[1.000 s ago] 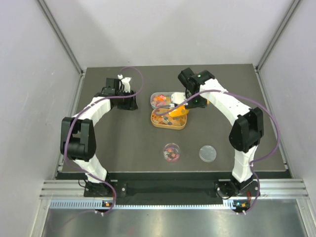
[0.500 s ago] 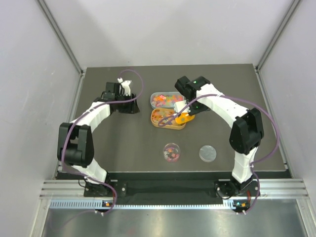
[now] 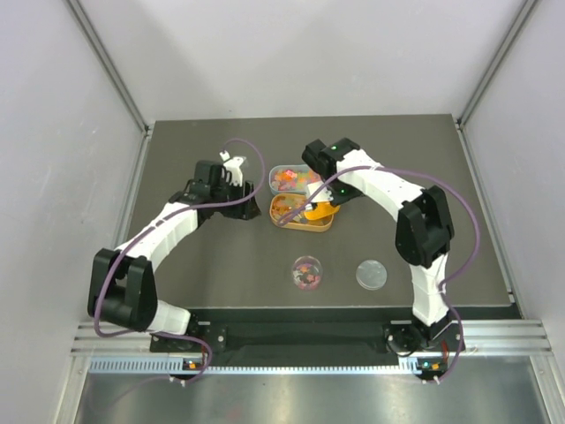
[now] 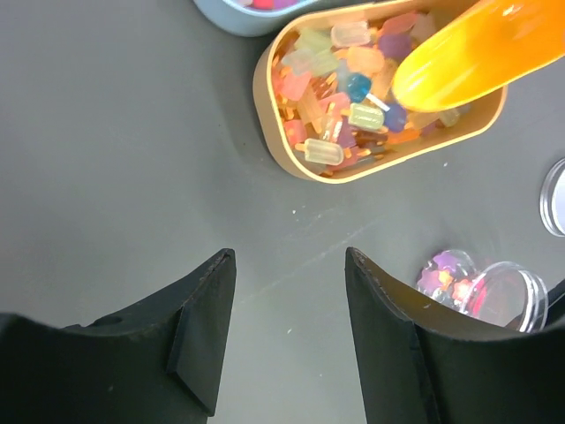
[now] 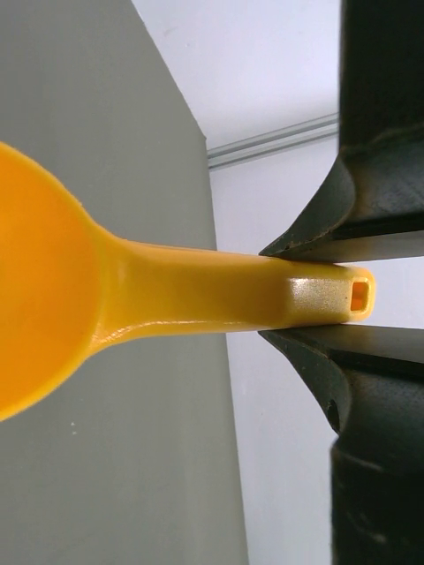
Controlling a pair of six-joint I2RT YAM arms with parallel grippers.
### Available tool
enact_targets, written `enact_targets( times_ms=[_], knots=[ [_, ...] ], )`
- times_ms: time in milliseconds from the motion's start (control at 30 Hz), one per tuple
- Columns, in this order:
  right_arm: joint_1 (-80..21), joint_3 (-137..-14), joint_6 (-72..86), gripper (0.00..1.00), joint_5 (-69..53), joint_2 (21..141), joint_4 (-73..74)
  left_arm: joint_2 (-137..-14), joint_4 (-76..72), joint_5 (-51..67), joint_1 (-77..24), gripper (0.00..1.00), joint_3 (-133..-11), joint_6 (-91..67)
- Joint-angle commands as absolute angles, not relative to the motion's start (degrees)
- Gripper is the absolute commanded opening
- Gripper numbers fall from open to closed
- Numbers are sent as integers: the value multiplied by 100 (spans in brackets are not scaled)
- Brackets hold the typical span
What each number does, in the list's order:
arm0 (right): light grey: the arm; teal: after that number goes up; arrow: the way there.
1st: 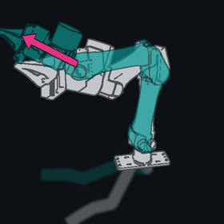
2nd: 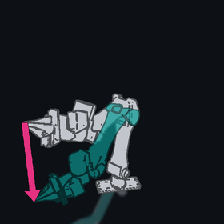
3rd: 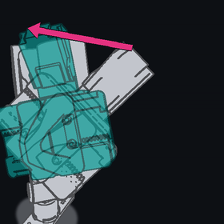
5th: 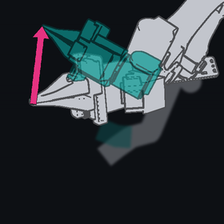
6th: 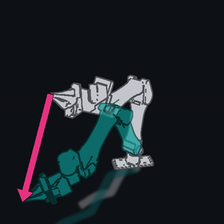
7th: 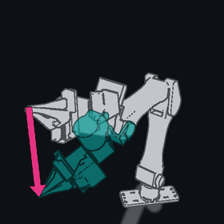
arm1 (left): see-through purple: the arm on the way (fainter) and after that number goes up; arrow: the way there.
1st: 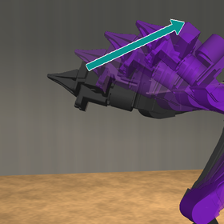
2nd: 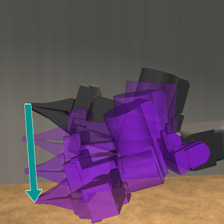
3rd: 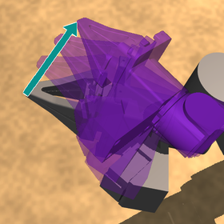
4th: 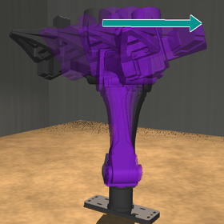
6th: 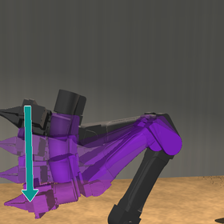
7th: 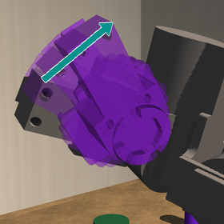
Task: Pack the candies
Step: Adjust the spatula.
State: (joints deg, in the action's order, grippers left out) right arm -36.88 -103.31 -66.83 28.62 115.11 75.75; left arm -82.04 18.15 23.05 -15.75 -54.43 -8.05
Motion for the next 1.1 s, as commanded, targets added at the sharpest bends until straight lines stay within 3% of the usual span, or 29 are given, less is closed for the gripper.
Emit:
enact_targets(
  times_ms=[0, 200, 400, 600, 800, 1067],
  knots=[
    [-3779, -10599, -6548, 0, 2980, 11821, 8437, -7831, 1688, 2355, -1564, 57, -5362, -861],
    [-3850, -10740, -6530, 0, 2988, 11979, 8446, -7717, 1336, 2382, -1608, 58, -4887, -967],
    [-3657, -11196, -6399, 0, 2866, 11874, 8420, -7708, 1433, 2556, -1617, 57, -5194, -844],
    [-3603, -11979, -6170, 0, 2189, 11497, 8315, -8085, 1467, 3005, -1617, 58, -5993, -826],
    [-3612, -11611, -6100, 0, 1671, 11031, 7850, -9270, 1679, 3208, -1617, 55, -7363, -1028],
    [-3621, -11540, -6091, 0, 1073, 10573, 7611, -9931, 1591, 3094, -1635, 56, -7875, -1151]
  ],
)
